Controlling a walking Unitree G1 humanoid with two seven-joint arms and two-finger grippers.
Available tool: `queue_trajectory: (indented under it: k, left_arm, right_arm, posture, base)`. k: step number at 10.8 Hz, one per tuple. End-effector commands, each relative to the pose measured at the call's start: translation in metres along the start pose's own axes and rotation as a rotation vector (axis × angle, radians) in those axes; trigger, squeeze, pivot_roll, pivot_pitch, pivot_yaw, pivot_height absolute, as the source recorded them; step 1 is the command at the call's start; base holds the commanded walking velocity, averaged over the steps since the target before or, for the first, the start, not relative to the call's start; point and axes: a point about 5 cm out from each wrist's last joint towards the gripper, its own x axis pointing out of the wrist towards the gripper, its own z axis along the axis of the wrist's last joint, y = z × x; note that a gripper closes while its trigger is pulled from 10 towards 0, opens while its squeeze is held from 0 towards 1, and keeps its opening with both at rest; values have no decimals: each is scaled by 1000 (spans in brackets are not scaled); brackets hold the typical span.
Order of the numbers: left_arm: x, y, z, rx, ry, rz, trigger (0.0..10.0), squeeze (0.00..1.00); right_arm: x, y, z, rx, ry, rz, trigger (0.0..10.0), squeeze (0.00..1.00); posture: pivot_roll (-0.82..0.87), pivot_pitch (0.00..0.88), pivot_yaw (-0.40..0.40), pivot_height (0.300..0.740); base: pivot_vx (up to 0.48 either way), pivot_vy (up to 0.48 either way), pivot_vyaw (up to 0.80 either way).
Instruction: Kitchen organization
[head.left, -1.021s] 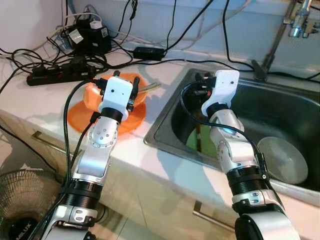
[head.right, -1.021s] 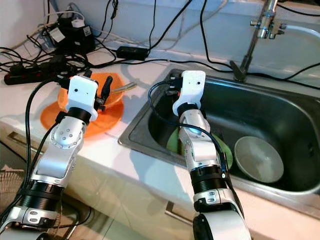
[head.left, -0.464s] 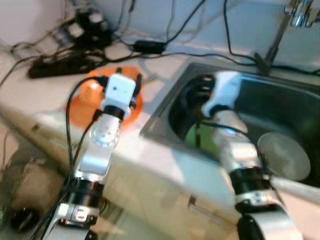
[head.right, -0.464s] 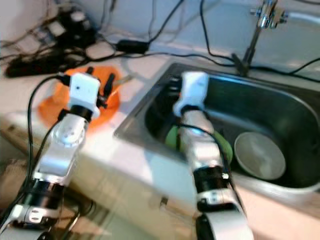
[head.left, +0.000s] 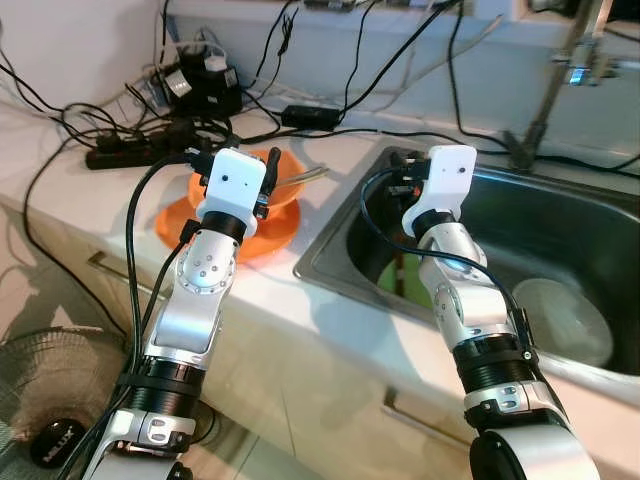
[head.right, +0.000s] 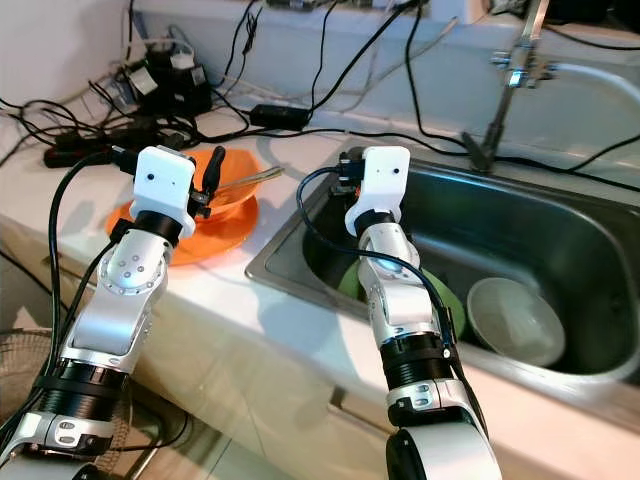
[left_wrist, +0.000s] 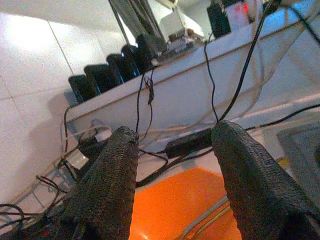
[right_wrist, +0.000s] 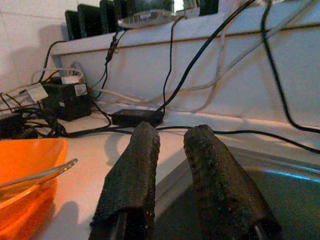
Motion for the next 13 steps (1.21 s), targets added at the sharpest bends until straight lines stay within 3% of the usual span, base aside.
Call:
queue_trajectory:
  k: [1, 13]
  left_arm:
    - [0, 3, 0, 5, -1, 8, 10000, 0]
    - [0, 3, 2, 6, -6, 6, 10000, 0]
  right_arm:
    - [1, 1, 2, 6, -2, 3, 10000, 0]
    - [1, 4, 1, -29, -3, 23, 10000, 0]
  posture:
    - [171, 29, 64, 740]
    - [174, 30, 61, 740]
  base:
    - [285, 0, 0]
    - [291, 0, 0]
